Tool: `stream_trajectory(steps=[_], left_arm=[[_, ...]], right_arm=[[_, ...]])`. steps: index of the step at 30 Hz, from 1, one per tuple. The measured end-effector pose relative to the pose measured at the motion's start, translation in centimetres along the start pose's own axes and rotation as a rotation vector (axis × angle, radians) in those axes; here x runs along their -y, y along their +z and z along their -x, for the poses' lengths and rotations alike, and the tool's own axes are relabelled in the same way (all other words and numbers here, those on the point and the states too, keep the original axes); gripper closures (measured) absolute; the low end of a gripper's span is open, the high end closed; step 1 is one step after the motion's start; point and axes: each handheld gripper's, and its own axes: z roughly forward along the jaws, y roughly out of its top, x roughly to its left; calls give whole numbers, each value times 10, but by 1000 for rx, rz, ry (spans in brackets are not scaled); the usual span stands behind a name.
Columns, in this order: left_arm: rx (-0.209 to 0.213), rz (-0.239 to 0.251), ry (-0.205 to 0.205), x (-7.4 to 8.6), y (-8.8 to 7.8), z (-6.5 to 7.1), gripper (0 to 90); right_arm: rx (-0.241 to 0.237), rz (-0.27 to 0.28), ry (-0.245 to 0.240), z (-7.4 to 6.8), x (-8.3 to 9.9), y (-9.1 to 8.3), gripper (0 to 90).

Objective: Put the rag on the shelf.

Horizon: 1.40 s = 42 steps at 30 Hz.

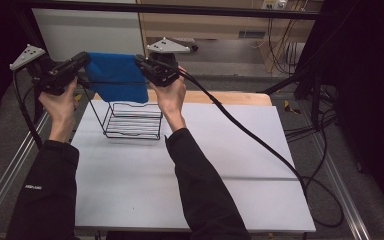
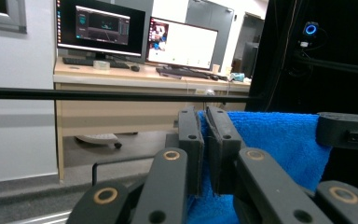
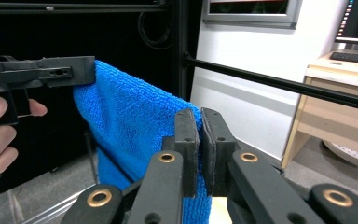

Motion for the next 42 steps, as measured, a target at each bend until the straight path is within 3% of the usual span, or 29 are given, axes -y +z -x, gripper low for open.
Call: stream_trajectory(steps=[14, 36, 42], left_arm=[[3, -54, 43, 10, -21, 4, 840], [15, -170, 89, 28, -33, 5, 814], [13, -210, 92, 22, -39, 4, 784]], right_arm=[[-44, -8, -11, -12, 11, -9, 858], [-108, -140, -41, -19, 25, -14, 851], [-134, -160, -45, -18, 32, -13, 848]])
